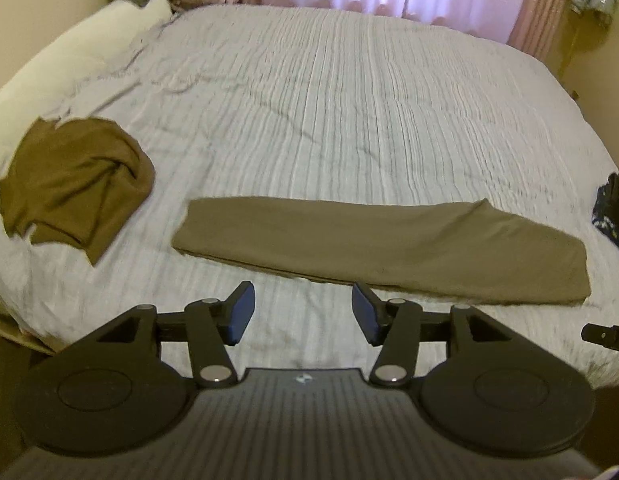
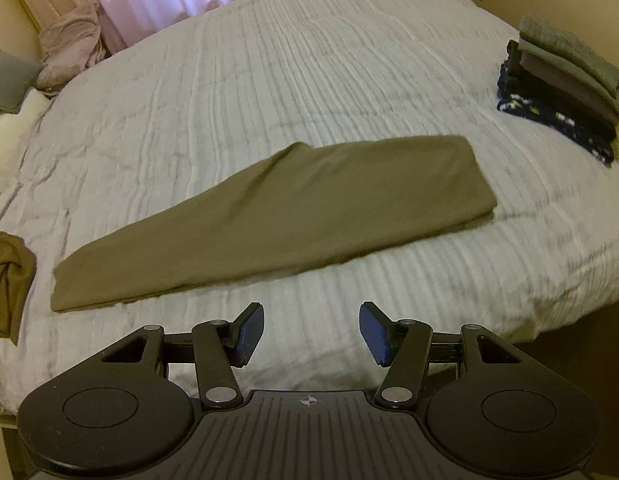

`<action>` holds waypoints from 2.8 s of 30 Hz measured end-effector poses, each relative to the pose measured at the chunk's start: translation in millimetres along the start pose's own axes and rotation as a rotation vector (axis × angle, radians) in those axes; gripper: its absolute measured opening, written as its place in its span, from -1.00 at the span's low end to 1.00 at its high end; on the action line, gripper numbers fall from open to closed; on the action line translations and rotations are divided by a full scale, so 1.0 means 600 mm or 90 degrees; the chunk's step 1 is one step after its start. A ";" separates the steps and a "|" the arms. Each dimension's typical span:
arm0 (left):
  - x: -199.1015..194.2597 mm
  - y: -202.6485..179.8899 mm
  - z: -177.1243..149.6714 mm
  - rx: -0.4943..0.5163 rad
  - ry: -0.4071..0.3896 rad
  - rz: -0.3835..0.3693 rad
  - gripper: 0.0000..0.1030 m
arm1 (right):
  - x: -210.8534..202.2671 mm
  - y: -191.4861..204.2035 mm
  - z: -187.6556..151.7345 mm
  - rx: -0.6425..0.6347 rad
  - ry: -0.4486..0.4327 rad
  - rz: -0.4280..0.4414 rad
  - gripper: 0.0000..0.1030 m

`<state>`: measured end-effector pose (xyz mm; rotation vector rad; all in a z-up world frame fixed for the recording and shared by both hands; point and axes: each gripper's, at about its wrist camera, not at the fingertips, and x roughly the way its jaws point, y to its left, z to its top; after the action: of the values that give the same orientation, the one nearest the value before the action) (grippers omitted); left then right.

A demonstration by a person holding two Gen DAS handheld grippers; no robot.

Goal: Fold clothes

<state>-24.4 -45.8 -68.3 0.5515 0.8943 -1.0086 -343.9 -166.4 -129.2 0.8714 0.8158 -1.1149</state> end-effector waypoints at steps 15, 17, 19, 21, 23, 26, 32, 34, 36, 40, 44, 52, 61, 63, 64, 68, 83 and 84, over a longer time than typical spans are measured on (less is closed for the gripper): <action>-0.007 0.119 -0.023 0.100 0.008 -0.043 -0.02 | -0.046 0.142 -0.131 0.056 -0.025 -0.043 0.10; -0.005 0.127 -0.026 0.108 0.012 -0.052 -0.02 | -0.053 0.153 -0.143 0.065 -0.024 -0.051 0.10; -0.006 0.134 -0.027 0.112 0.016 -0.059 -0.02 | -0.060 0.164 -0.151 0.070 -0.023 -0.059 0.10; -0.007 0.141 -0.029 0.114 0.020 -0.066 -0.02 | -0.067 0.173 -0.154 0.070 -0.020 -0.066 0.10; -0.010 0.149 -0.032 0.111 0.024 -0.074 -0.02 | -0.073 0.187 -0.154 0.062 -0.017 -0.074 0.10; -0.010 0.161 -0.034 0.098 0.029 -0.078 -0.01 | -0.081 0.208 -0.147 0.038 -0.020 -0.081 0.10; 0.000 0.183 -0.043 0.070 0.042 -0.073 0.00 | -0.091 0.243 -0.136 -0.004 -0.033 -0.070 0.10; 0.001 0.184 -0.046 0.062 0.045 -0.071 0.00 | -0.091 0.248 -0.131 -0.018 -0.036 -0.065 0.10; 0.001 0.182 -0.047 0.059 0.045 -0.067 0.00 | -0.091 0.249 -0.126 -0.025 -0.040 -0.059 0.10; 0.001 0.174 -0.047 0.046 0.046 -0.055 0.00 | -0.090 0.243 -0.115 -0.038 -0.044 -0.049 0.10; -0.001 0.153 -0.043 0.037 0.044 -0.046 0.00 | -0.088 0.221 -0.097 -0.048 -0.044 -0.041 0.10; -0.005 0.077 -0.036 0.024 0.045 -0.034 0.01 | -0.088 0.163 -0.059 -0.065 -0.042 -0.025 0.10; -0.016 -0.023 -0.045 -0.002 0.044 -0.023 0.01 | -0.091 0.083 -0.010 -0.091 -0.035 -0.008 0.10; -0.019 -0.042 -0.051 -0.013 0.046 -0.016 0.01 | -0.090 0.066 -0.001 -0.097 -0.032 -0.003 0.10; -0.021 -0.050 -0.054 -0.019 0.047 -0.013 0.01 | -0.090 0.059 0.003 -0.102 -0.031 0.000 0.10; -0.025 -0.075 -0.066 -0.045 0.047 0.001 0.01 | -0.086 0.033 0.018 -0.124 -0.027 0.012 0.10; 0.009 -0.061 -0.086 -0.140 0.088 0.026 0.01 | -0.027 0.009 0.044 -0.157 0.022 0.023 0.10; 0.015 -0.057 -0.084 -0.147 0.090 0.022 0.01 | -0.021 0.011 0.045 -0.157 0.027 0.022 0.10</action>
<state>-71.7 -27.2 -103.0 0.4447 1.1067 -0.8301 -337.7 -184.0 -105.2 0.7013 0.9483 -0.9450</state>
